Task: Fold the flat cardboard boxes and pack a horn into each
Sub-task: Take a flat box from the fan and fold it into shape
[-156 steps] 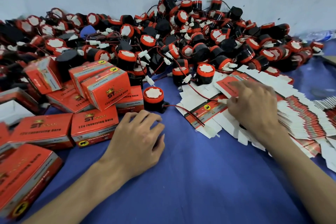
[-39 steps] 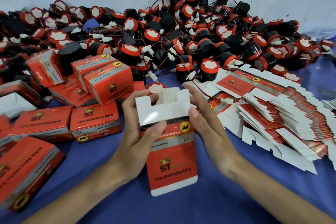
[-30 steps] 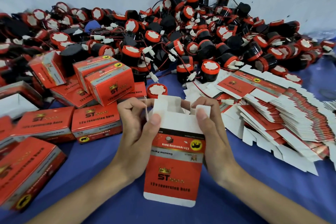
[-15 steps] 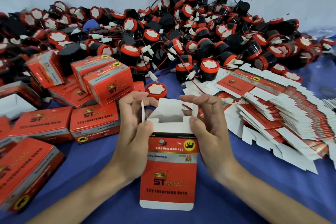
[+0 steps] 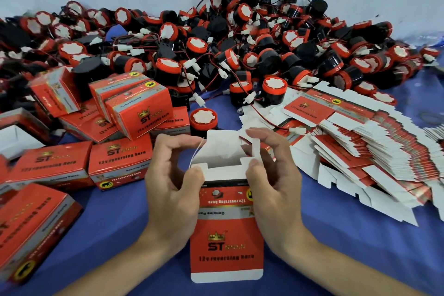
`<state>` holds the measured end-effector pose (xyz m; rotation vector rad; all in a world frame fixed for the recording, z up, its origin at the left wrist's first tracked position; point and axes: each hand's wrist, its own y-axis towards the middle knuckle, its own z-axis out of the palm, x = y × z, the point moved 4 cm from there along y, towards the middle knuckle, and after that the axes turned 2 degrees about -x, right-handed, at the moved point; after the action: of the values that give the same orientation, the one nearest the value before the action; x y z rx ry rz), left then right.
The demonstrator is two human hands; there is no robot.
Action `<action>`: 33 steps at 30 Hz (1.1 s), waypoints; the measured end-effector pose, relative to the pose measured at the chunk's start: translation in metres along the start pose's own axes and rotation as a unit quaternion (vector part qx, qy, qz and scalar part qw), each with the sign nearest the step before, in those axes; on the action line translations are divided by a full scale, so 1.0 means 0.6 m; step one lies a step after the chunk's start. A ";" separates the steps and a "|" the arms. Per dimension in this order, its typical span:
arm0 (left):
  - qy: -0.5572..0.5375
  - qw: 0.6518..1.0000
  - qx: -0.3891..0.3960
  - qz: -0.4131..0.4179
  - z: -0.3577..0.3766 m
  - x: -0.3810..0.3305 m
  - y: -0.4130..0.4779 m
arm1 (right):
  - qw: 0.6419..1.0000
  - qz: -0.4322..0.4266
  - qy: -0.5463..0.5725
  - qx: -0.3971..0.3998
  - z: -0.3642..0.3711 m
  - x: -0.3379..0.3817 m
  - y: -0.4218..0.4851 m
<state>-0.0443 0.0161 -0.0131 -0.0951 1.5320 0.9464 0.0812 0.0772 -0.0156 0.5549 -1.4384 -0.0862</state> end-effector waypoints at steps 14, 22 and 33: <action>0.063 0.996 0.029 0.064 0.000 0.001 0.010 | 0.996 -0.057 -0.041 -0.048 -0.003 0.011 0.005; 0.020 0.995 0.080 0.047 0.006 0.003 0.008 | 0.993 -0.095 -0.055 -0.037 -0.003 0.017 0.007; 0.003 0.992 0.125 0.008 0.010 0.014 0.015 | 0.998 -0.063 -0.014 -0.001 -0.002 0.006 0.006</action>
<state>-0.0467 0.0295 -0.0154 0.0933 1.6474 0.7592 0.0819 0.0798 -0.0109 0.6449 -1.4290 -0.1954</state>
